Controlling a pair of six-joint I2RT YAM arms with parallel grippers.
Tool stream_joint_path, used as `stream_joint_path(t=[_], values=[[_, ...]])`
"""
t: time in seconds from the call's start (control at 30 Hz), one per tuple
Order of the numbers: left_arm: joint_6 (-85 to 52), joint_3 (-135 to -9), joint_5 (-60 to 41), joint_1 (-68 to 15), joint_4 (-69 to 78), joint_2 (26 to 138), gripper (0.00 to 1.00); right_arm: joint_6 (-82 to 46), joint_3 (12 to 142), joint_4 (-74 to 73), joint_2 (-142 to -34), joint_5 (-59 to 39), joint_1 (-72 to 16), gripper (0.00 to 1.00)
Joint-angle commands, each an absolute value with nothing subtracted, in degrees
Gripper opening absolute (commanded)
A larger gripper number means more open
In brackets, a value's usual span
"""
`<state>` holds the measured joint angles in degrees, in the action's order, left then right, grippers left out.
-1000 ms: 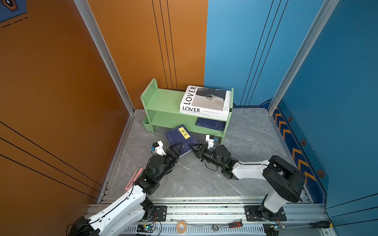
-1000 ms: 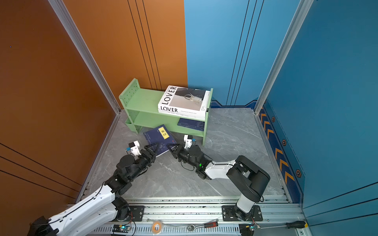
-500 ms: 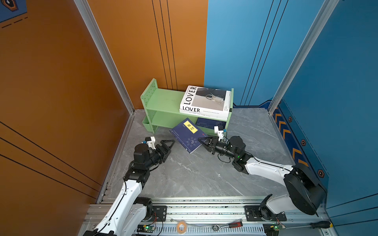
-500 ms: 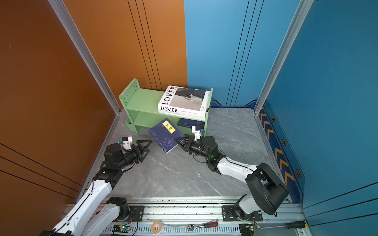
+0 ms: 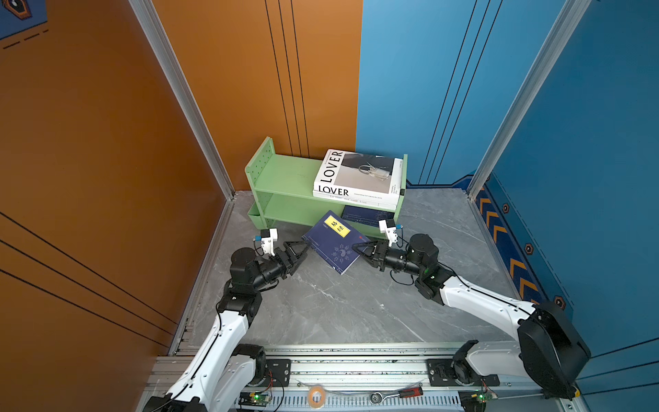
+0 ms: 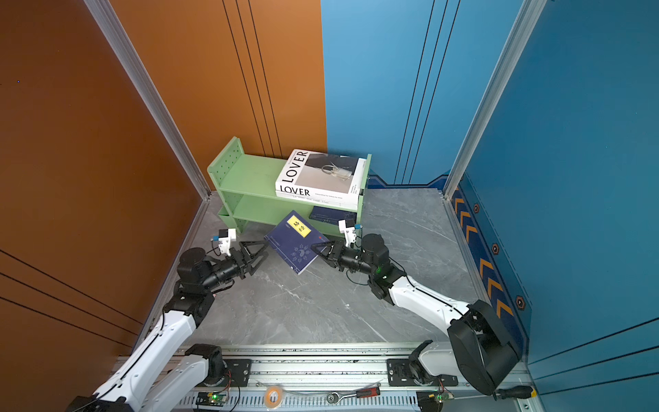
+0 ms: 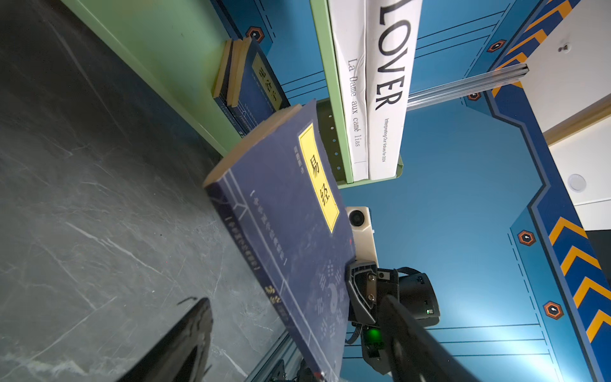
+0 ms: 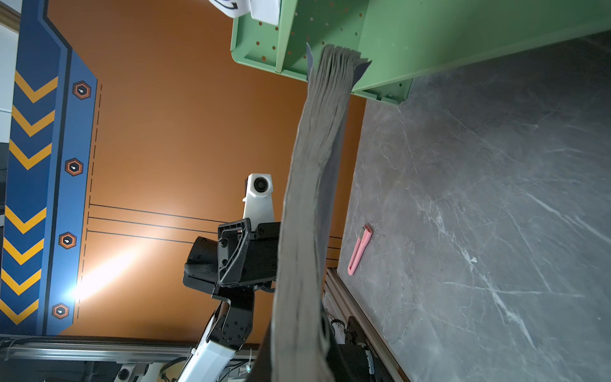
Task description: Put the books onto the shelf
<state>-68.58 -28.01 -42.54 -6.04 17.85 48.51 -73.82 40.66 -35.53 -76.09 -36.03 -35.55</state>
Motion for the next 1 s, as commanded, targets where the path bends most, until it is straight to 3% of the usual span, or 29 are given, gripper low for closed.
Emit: stream_joint_path(t=[0.0,0.37,0.6,0.83,0.97], values=[[-68.4,-29.0,-43.7,-6.4,20.7,49.1,0.77,-72.8,43.2,-38.0,-76.8,-38.9,-35.2,0.11],[-67.8,-29.8,-42.9,-8.0,23.1,52.9,0.64,-74.1,44.9,-40.0,-79.3,-41.0,-35.6,0.12],[-67.8,-30.0,-41.4,-10.9,26.5,55.5,0.44,-74.2,45.5,-40.2,-79.9,-41.2,-35.6,0.12],[-67.7,-29.8,-37.6,-13.9,28.0,56.4,0.13,-74.2,46.1,-39.5,-81.0,-40.0,-35.3,0.12],[-69.3,-28.3,-34.2,-15.2,29.5,56.4,0.05,-72.8,47.4,-35.4,-81.6,-37.4,-35.4,0.14]])
